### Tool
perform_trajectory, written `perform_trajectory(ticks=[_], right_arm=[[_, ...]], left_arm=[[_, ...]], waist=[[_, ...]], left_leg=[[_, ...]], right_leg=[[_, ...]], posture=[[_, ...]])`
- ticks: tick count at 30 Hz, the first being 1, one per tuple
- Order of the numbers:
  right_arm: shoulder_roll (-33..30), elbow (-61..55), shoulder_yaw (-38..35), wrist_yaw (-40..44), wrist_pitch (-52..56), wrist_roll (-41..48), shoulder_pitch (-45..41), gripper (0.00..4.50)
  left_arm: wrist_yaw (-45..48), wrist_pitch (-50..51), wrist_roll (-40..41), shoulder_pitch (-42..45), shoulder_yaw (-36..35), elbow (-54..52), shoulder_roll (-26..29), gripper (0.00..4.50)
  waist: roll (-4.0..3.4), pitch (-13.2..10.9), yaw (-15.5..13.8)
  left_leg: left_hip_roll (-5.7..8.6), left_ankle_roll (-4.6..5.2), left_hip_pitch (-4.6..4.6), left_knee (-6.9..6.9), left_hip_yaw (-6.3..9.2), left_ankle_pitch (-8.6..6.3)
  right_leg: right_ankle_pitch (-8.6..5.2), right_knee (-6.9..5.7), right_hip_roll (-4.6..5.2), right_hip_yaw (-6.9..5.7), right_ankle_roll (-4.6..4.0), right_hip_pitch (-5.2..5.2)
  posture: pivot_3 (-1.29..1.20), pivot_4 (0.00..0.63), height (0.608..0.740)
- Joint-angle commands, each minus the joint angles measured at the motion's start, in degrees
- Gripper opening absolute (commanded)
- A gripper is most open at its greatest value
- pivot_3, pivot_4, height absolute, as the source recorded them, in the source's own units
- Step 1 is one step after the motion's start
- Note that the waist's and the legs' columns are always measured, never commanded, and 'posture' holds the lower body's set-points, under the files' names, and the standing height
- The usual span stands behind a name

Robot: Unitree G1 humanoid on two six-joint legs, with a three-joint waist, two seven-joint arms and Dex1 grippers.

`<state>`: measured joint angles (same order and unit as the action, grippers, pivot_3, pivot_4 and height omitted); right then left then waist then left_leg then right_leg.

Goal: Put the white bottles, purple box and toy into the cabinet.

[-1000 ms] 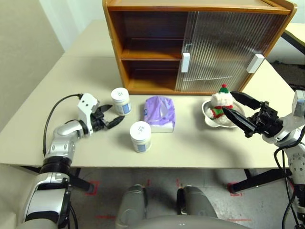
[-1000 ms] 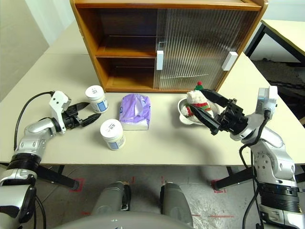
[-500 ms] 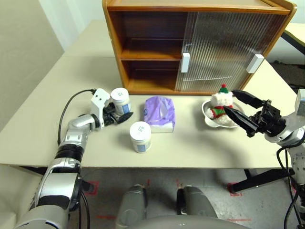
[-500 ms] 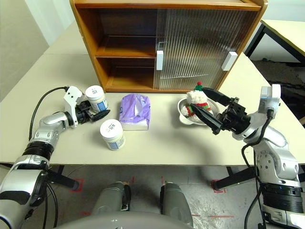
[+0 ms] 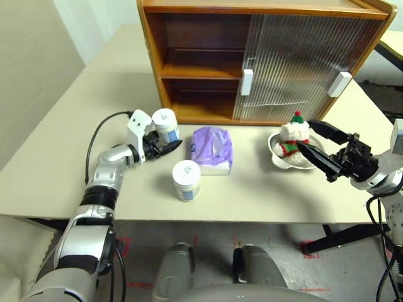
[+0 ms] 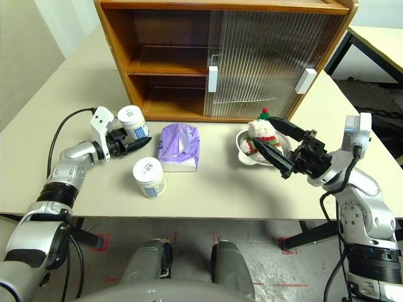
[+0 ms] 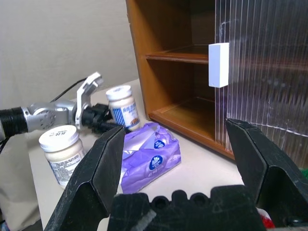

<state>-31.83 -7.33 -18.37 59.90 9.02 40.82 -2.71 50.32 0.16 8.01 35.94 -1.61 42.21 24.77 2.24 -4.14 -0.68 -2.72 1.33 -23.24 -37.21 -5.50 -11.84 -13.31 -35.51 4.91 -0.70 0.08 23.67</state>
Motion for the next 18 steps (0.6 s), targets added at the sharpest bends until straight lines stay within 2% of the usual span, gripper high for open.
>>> perform_trajectory(ticks=[1, 7, 9, 18], right_arm=[[-0.35, -1.59, -0.48, 0.08, 0.48, 0.72, 0.59, 4.50], [0.09, -2.94, -0.14, -0.77, 0.93, 0.71, 0.95, 4.50], [0.59, -3.04, -0.40, -1.50, 0.04, 0.25, 1.05, 4.50], [0.33, -5.63, -1.42, -2.12, 0.86, 1.35, 3.82, 4.50]], left_arm=[[-0.98, 0.68, -0.27, 3.46, 0.66, -1.38, -1.26, 3.14], [-4.86, -0.51, -2.49, 9.64, 1.56, 4.85, -4.38, 3.14], [-6.99, -2.26, -5.43, 11.72, 3.90, 7.93, -6.12, 3.14], [-16.41, -5.67, -7.91, 18.29, 3.30, 19.71, -10.92, 3.14]], waist=[[0.01, -0.01, 0.00], [0.09, -0.07, -0.05], [0.10, -0.08, -0.01], [0.42, -0.46, 1.02]], left_leg=[[0.01, 0.00, 0.00, 0.00, 0.00, 0.00], [0.08, 0.00, -0.02, -0.01, 0.01, 0.00], [0.08, 0.00, -0.02, -0.01, 0.01, 0.00], [0.07, 0.00, -0.04, 0.01, 0.10, 0.00]], right_leg=[[0.00, 0.00, 0.00, -0.01, 0.00, 0.00], [0.00, 0.00, -0.04, -0.06, 0.08, -0.03], [0.02, 0.00, -0.05, -0.06, 0.13, -0.03], [0.21, 0.00, -0.09, -0.16, 0.49, -0.03]], posture=[[-0.01, 0.036, 0.740], [-0.01, 0.044, 0.740], [-0.01, 0.048, 0.740], [-0.04, 0.058, 0.740]])
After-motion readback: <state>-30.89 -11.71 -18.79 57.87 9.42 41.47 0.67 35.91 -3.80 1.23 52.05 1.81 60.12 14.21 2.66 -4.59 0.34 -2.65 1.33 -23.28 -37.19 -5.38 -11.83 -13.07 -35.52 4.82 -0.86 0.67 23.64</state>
